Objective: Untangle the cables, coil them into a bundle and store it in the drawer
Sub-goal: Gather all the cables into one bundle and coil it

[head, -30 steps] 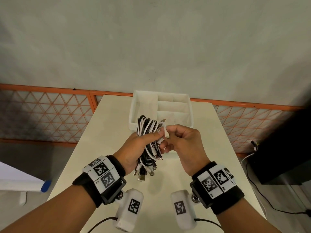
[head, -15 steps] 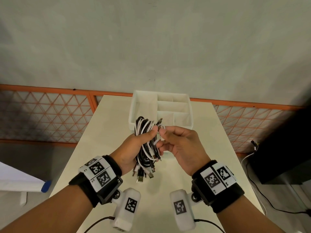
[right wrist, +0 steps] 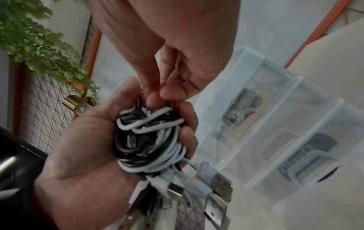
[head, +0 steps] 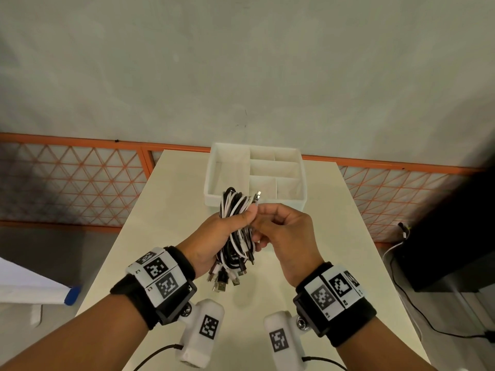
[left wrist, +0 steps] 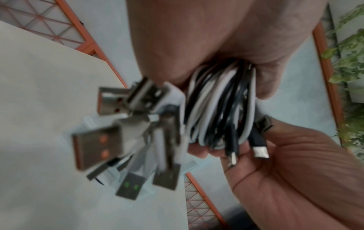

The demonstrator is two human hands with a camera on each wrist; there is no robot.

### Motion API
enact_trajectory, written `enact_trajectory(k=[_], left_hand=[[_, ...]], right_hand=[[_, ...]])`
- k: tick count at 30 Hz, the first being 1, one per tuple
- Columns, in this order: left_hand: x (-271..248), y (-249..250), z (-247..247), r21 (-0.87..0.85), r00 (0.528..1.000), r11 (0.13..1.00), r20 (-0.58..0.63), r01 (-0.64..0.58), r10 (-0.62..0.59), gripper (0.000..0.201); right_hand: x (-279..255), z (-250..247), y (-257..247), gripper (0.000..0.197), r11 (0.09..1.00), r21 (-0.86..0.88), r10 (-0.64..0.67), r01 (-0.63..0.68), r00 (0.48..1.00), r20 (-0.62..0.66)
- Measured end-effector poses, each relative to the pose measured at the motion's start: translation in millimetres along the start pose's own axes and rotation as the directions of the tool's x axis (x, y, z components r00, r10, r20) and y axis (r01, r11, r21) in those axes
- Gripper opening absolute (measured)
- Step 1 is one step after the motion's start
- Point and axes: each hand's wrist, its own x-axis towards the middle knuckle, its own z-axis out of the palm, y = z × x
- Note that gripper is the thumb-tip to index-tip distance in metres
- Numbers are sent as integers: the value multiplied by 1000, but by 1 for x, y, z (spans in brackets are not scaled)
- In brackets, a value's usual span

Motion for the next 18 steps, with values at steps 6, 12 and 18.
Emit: enact_trajectory(k=[6, 12, 18], left_hand=[[-2, 2, 4, 69, 999, 997, 33, -38, 35, 31], [-3, 3, 2, 200, 996, 978, 81, -50, 35, 44], [-1, -4, -5, 155, 999, 988, -30, -17, 22, 46]], right_hand=[[3, -4, -3, 8, 1000, -7, 11, -11, 999, 35], [2, -6, -13, 28, 968, -249, 37, 15, 979, 203], [-2, -1, -3, 35, 841, -474, -149, 260, 954, 259]])
